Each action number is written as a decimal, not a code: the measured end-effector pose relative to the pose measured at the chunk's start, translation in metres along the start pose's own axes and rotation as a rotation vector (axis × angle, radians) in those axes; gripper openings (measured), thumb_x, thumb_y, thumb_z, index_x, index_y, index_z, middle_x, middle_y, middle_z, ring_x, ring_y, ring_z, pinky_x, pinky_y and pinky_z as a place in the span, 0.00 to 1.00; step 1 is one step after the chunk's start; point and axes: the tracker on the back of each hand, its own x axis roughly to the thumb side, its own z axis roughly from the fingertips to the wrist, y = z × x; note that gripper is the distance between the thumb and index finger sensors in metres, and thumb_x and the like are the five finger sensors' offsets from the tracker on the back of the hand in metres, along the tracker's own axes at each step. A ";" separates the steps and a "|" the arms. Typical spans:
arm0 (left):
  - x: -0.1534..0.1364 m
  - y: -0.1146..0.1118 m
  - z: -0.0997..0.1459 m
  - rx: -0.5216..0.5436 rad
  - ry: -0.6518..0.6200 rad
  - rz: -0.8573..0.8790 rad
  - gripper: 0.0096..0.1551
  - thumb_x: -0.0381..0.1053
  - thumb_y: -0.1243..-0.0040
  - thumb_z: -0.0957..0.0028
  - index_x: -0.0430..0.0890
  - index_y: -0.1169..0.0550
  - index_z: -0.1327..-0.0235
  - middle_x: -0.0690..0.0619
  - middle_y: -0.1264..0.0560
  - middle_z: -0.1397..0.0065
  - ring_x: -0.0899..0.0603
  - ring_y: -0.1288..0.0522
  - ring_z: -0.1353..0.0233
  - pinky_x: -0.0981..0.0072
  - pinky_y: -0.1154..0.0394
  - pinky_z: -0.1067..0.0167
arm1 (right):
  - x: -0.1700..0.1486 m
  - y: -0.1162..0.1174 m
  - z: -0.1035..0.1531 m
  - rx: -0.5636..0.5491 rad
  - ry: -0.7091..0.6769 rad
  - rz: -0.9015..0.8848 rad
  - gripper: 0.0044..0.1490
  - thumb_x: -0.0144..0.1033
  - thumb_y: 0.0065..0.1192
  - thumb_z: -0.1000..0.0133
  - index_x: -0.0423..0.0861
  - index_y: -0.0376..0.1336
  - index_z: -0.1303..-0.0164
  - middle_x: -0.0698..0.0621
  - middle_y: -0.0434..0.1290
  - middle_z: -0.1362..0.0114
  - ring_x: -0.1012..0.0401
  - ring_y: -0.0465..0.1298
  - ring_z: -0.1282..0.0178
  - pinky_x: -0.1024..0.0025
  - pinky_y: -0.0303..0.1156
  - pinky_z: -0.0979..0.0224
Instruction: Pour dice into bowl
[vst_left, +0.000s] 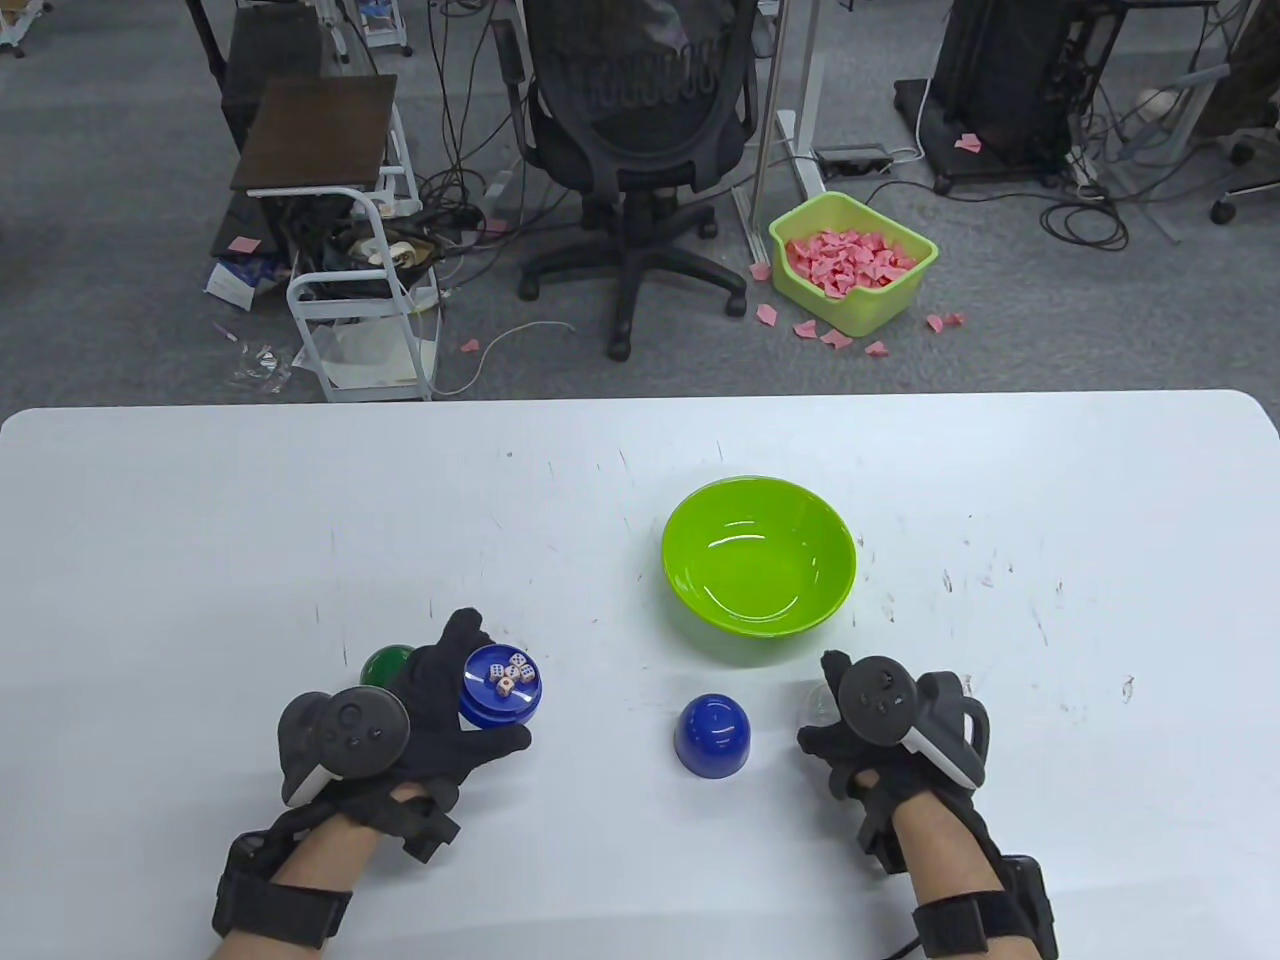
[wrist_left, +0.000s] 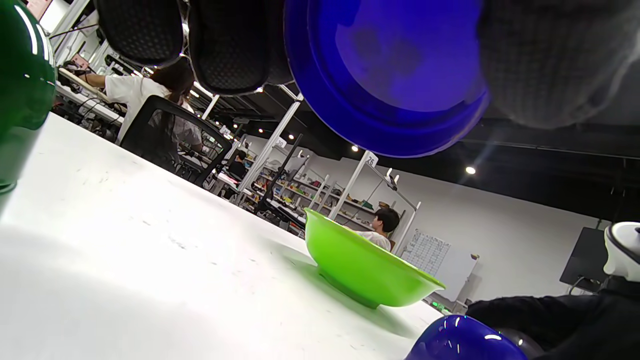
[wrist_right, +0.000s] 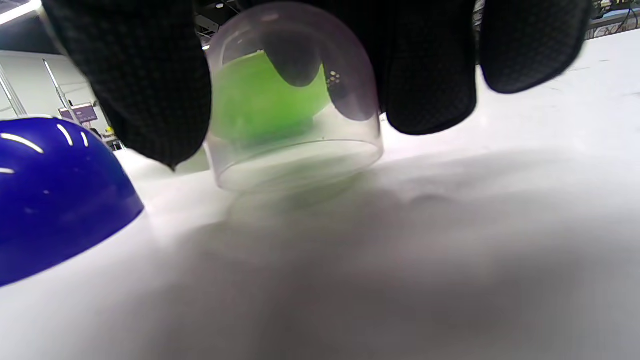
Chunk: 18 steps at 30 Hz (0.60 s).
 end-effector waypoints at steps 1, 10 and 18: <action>0.000 0.001 0.000 0.004 0.003 0.002 0.70 0.74 0.29 0.63 0.46 0.52 0.20 0.43 0.34 0.22 0.36 0.28 0.27 0.36 0.32 0.26 | 0.000 0.001 0.000 -0.001 0.002 0.006 0.55 0.47 0.80 0.54 0.36 0.57 0.22 0.30 0.71 0.27 0.34 0.75 0.41 0.29 0.68 0.36; -0.003 0.004 0.001 0.035 0.030 0.044 0.71 0.73 0.25 0.66 0.46 0.50 0.20 0.44 0.33 0.22 0.37 0.27 0.27 0.37 0.30 0.27 | 0.002 0.010 -0.001 0.024 0.011 0.041 0.57 0.49 0.80 0.54 0.36 0.55 0.21 0.31 0.71 0.26 0.34 0.75 0.40 0.29 0.68 0.35; -0.003 0.005 0.001 0.044 0.034 0.018 0.70 0.76 0.26 0.68 0.48 0.46 0.20 0.50 0.31 0.22 0.40 0.26 0.26 0.39 0.29 0.27 | 0.001 0.008 0.000 0.052 0.020 0.024 0.58 0.51 0.78 0.53 0.36 0.54 0.21 0.30 0.69 0.25 0.33 0.74 0.39 0.29 0.68 0.35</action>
